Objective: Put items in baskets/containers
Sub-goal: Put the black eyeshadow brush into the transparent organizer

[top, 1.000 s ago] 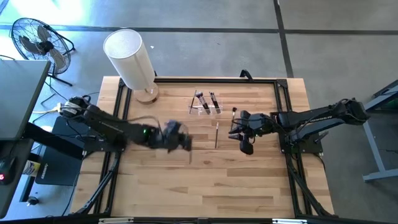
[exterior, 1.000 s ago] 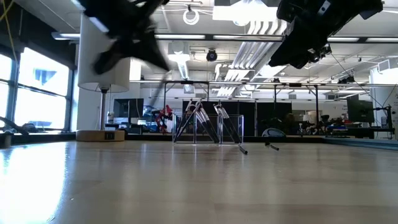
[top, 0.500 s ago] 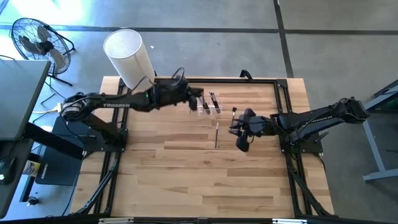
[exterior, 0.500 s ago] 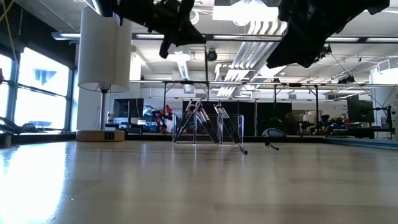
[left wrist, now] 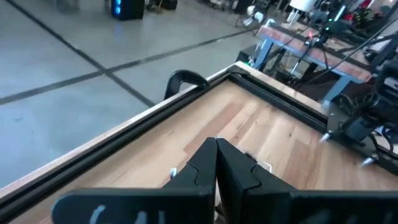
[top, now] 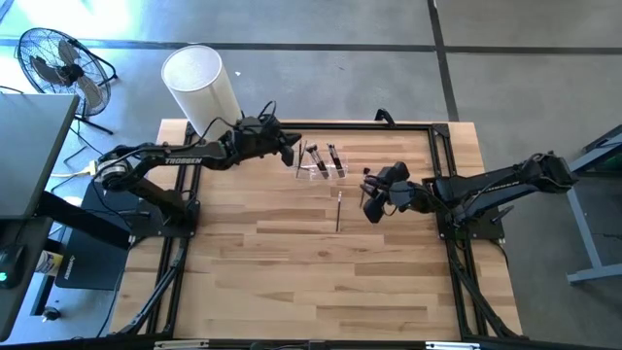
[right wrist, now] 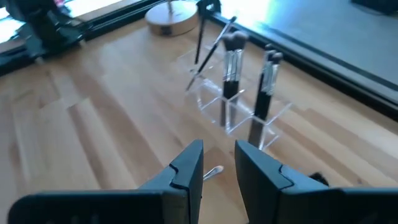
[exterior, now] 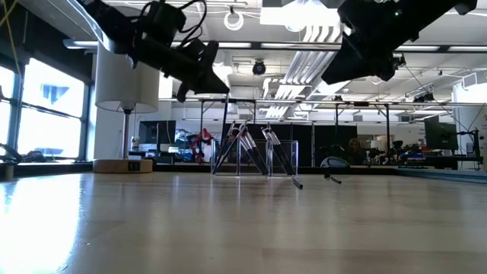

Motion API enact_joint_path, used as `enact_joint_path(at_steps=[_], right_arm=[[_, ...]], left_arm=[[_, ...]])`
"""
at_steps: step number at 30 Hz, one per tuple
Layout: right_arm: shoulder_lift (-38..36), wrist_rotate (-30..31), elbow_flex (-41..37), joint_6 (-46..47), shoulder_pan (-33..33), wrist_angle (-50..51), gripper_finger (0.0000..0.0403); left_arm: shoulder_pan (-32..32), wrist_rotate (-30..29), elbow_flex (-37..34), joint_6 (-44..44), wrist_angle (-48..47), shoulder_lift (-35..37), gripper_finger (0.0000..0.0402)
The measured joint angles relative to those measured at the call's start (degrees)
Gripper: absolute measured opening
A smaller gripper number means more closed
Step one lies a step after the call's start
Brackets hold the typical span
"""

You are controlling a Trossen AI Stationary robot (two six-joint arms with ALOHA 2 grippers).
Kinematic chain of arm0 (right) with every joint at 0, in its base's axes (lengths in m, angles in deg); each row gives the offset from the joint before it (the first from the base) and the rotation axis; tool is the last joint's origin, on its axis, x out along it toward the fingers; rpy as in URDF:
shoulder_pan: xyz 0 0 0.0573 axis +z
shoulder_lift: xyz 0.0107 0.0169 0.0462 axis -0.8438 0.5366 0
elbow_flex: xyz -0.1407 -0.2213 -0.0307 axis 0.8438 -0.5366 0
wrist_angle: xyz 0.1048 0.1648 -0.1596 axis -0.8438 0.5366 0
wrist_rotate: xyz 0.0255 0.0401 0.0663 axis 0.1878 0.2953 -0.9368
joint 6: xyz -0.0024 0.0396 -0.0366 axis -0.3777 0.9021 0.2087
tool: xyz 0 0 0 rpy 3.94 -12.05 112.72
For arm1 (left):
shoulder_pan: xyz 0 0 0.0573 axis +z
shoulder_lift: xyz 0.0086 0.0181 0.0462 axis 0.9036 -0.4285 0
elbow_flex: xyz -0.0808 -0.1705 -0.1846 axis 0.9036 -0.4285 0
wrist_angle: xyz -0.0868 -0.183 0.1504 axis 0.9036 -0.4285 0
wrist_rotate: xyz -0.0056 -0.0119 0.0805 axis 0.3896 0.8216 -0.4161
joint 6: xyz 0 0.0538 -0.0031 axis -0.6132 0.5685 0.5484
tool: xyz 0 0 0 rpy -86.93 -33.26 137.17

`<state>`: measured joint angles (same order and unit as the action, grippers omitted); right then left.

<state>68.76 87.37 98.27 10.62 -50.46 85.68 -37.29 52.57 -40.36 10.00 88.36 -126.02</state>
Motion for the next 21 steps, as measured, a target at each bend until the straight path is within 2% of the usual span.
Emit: enact_joint_path(at_steps=[3,7,14,21], right_arm=[[0.0,2.1,0.0,1.2,0.0,0.0,0.0087],[0.0,4.1,0.0,2.4,-0.3,0.0,0.0087],[0.0,4.1,0.0,3.1,-2.1,-2.2,0.0087],[0.0,2.2,0.0,3.3,-3.6,-3.1,0.0087]], left_arm=[[0.0,0.1,-1.9,1.7,5.2,-2.3,0.0],[0.0,1.5,-2.3,2.0,6.4,-3.8,0.0],[0.0,7.9,-1.7,2.0,6.1,-7.0,0.0001],[0.0,7.8,-1.7,4.8,6.1,-7.4,0.0001]])
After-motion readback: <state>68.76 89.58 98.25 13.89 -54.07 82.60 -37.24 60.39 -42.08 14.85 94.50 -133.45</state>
